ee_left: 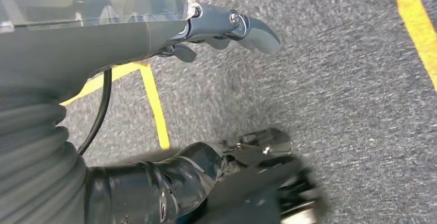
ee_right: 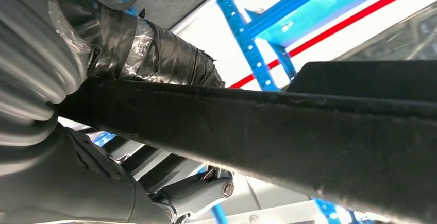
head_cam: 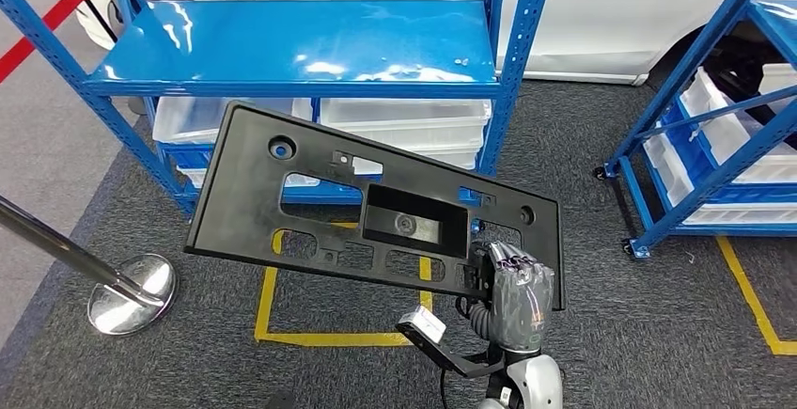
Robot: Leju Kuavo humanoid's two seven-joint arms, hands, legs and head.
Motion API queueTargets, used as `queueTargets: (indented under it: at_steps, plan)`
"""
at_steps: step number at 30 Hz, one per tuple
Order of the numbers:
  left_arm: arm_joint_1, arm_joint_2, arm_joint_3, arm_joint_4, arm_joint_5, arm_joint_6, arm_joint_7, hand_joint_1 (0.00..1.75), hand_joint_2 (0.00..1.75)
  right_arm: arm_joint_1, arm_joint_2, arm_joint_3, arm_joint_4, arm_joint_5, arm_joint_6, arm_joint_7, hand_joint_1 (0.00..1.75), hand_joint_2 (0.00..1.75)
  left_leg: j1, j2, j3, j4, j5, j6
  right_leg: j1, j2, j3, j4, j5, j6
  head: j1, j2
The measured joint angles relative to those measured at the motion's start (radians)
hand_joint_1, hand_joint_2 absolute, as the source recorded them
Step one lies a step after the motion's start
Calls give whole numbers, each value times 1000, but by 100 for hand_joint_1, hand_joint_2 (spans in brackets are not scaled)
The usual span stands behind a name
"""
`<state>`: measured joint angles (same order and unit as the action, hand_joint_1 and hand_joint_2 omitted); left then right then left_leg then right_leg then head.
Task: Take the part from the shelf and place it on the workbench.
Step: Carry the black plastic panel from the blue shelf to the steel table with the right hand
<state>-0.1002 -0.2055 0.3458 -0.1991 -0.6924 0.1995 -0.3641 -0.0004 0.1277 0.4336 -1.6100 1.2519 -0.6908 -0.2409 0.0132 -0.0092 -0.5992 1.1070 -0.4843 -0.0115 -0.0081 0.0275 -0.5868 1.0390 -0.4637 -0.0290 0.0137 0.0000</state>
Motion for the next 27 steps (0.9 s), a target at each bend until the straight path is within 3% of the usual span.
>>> queueTargets:
  at_steps: [2, 6, 8, 10, 11, 12, 13, 15, 17, 20, 22, 25, 26, 27]
  plan:
    - [0, 1, 2, 0, -1, 0, -1, 0, 175, 2, 4, -8, -6, -3, 0, -2, 171, 175, -2, -16, 37, -79, 18, 7, 0, 10, -5, 1, 4, 9, 0, 0]
    - [-1, 1, 4, 0, -2, 0, -3, 0, 175, 12, 5, -23, -18, -7, 0, -14, 171, 175, 0, -6, 41, -102, 28, 25, -1, 14, -14, 6, 0, 34, 1, 0]
    - [-1, -1, 6, 0, -2, 0, -4, 0, 175, 16, 5, -33, -25, -10, 0, -23, 171, 175, 3, 5, 42, -111, 35, 35, -1, -5, -47, 82, -50, 42, 2, 0]
    - [1, -1, 10, 0, -3, 0, -4, 0, 175, 22, 5, -41, -29, -13, 0, -31, 171, 175, 2, 16, 39, -110, 36, 38, -2, -16, -108, 214, -114, 47, 2, 0]
    - [2, -1, 13, 0, -3, 0, -5, 0, 175, 27, 5, -46, -31, -14, 0, -36, 171, 175, 1, 22, 38, -109, 36, 38, -3, -18, -128, 259, -126, 49, 2, 0]
    - [3, -1, 15, 0, -3, 1, -5, 0, 175, 33, 5, -51, -33, -15, 0, -40, 171, 175, 0, 27, 37, -108, 35, 38, -4, -19, -131, 270, -119, 50, 2, 0]
    - [3, -1, 17, 0, -3, 1, -6, 0, 175, 39, 5, -57, -38, -15, 0, -45, 171, 175, 0, 31, 37, -106, 34, 37, -5, -22, -114, 239, -94, 49, 2, 0]
    - [3, -1, 20, 0, -3, 2, -8, 0, 175, 49, 9, -71, -53, -17, 0, -61, 171, 175, -1, 40, 37, -100, 29, 33, -2, -42, -43, 105, -32, 42, 2, 0]
    - [4, -1, 23, 0, -3, 3, -12, 0, 175, 58, 18, -83, -70, -21, 0, -80, 171, 175, -6, 47, 35, -91, 24, 25, 6, -61, 0, 13, -6, 32, 2, 0]
    - [5, -1, 27, 0, -3, 3, -15, 0, 175, 78, 30, -105, -92, -25, 0, -100, 171, 175, -7, 59, 35, -89, 20, 11, 8, -52, 2, -3, -4, 17, 2, 0]
    - [6, -1, 32, 0, -3, 4, -17, 0, 175, 90, 39, -121, -106, -29, 0, -114, 171, 175, -4, 48, 24, -58, -8, 1, 2, -43, 4, -12, 3, 4, 1, 0]
    - [9, 0, 41, 0, -3, 5, -18, 0, 175, 106, 56, -144, -121, -41, 0, -143, 171, 175, 0, 23, -53, 120, -103, -11, 0, -28, 2, -15, 8, -5, 1, 0]
    - [10, 0, 44, 0, -3, 6, -18, 0, 175, 114, 62, -153, -126, -47, 0, -154, 171, 175, 0, 20, -77, 172, -120, -13, 0, -22, 1, -14, 8, -5, 1, 0]
    - [12, 0, 46, 0, -3, 7, -19, 0, 175, 121, 66, -163, -129, -52, 0, -165, 171, 175, 0, 20, -84, 190, -117, -14, 1, -16, 1, -13, 8, -5, 1, 0]
